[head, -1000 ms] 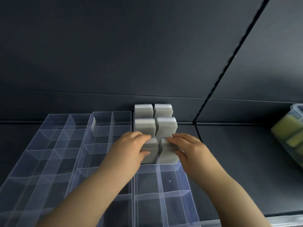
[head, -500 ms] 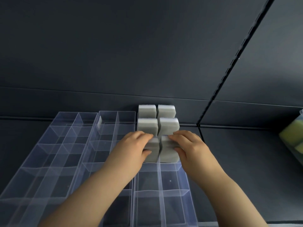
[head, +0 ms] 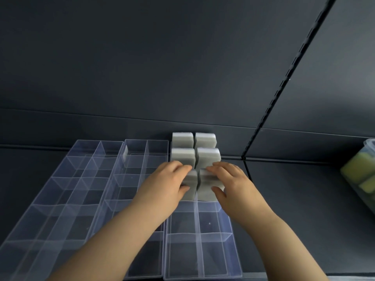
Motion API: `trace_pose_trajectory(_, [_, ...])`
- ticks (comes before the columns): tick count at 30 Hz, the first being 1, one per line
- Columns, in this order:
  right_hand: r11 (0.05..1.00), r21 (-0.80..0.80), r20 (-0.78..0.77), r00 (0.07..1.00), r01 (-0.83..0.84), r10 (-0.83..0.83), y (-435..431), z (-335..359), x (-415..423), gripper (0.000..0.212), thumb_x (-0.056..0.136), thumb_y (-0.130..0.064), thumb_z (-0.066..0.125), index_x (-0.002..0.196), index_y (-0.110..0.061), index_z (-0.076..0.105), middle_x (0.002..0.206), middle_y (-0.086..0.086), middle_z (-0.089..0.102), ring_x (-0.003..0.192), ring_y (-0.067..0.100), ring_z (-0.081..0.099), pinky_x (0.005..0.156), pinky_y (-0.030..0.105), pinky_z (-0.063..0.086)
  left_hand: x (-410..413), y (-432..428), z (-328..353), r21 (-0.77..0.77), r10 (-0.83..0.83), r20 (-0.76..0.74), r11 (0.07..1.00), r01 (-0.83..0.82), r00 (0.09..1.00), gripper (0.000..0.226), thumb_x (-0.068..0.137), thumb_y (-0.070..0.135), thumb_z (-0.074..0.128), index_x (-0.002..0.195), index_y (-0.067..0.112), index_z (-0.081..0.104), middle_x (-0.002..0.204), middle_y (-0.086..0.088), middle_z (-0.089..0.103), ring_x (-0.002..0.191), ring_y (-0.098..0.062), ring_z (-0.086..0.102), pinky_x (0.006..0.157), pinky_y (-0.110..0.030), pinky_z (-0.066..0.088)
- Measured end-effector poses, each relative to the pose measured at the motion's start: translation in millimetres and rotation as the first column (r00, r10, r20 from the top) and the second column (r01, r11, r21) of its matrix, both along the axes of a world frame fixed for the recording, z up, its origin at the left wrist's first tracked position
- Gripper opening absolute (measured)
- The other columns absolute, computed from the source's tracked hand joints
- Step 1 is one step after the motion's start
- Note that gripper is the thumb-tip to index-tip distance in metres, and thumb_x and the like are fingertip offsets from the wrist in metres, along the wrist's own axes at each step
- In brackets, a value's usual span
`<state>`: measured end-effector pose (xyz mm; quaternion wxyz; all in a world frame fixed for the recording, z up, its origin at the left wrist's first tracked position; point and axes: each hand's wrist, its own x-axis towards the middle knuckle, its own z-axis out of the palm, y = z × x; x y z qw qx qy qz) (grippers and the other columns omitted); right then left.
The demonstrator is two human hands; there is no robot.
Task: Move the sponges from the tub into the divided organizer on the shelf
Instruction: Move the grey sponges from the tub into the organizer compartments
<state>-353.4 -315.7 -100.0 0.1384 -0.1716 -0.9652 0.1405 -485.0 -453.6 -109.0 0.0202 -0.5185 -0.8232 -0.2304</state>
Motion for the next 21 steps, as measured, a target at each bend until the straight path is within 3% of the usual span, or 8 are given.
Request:
trace_pose_trajectory(4, [1.000, 0.009, 0.005, 1.000, 0.011, -0.011, -2, 6, 1, 0.046, 0.083, -0.009, 0.064, 0.128, -0.016, 0.053, 0.135, 0.001, 0.048, 0.126, 0.021, 0.042, 0.095, 0.019, 0.029, 1, -6, 13, 0.041, 0.000, -0.056, 0.999, 0.002, 0.998, 0.045, 0.090, 0.033, 0.055, 0.133, 0.023, 0.047, 0.124, 0.007, 0.051, 0.115, -0.013, 0.045, 0.080, -0.024, 0.042])
trace_pose_trajectory(9, [0.998, -0.007, -0.045, 0.997, 0.063, -0.064, -14, 13, 2, 0.042, 0.085, -0.014, 0.063, 0.126, -0.014, 0.055, 0.134, 0.002, 0.050, 0.126, 0.021, 0.043, 0.096, 0.021, 0.031, 1, -23, 32, 0.076, -0.009, -0.157, 0.997, 0.021, 0.987, 0.035, 0.077, 0.020, 0.073, 0.111, 0.011, 0.066, 0.100, -0.003, 0.067, 0.089, -0.023, 0.064, 0.058, -0.035, 0.053])
trace_pose_trajectory(13, [0.994, -0.050, -0.088, 0.991, 0.096, -0.100, -33, 13, 7, 0.040, 0.088, -0.019, 0.060, 0.128, -0.019, 0.053, 0.136, -0.006, 0.046, 0.128, 0.012, 0.039, 0.098, 0.017, 0.027, 1, -39, 34, 0.094, -0.026, -0.143, 0.995, 0.040, 0.989, 0.034, 0.080, 0.022, 0.068, 0.112, 0.013, 0.065, 0.101, -0.001, 0.067, 0.089, -0.020, 0.065, 0.059, -0.031, 0.052])
trace_pose_trajectory(16, [0.972, -0.184, -0.156, 0.973, 0.143, -0.173, -48, 6, 15, 0.042, 0.089, -0.023, 0.059, 0.130, -0.025, 0.050, 0.134, -0.019, 0.037, 0.127, 0.000, 0.034, 0.100, 0.012, 0.024, 4, -52, 29, 0.083, -0.066, -0.100, 0.994, 0.074, 0.993, 0.034, 0.082, 0.025, 0.064, 0.114, 0.015, 0.064, 0.104, 0.001, 0.067, 0.091, -0.018, 0.064, 0.064, -0.025, 0.049])
trace_pose_trajectory(21, [0.920, -0.337, -0.201, 0.939, 0.200, -0.278, -61, -5, 38, 0.043, 0.088, -0.024, 0.058, 0.130, -0.027, 0.049, 0.134, -0.019, 0.041, 0.125, -0.005, 0.036, 0.097, -0.003, 0.020, 20, -62, 21, 0.057, -0.104, -0.073, 0.992, 0.108, 0.992, 0.035, 0.082, 0.024, 0.065, 0.115, 0.014, 0.064, 0.104, 0.000, 0.067, 0.092, -0.018, 0.065, 0.065, -0.026, 0.051])
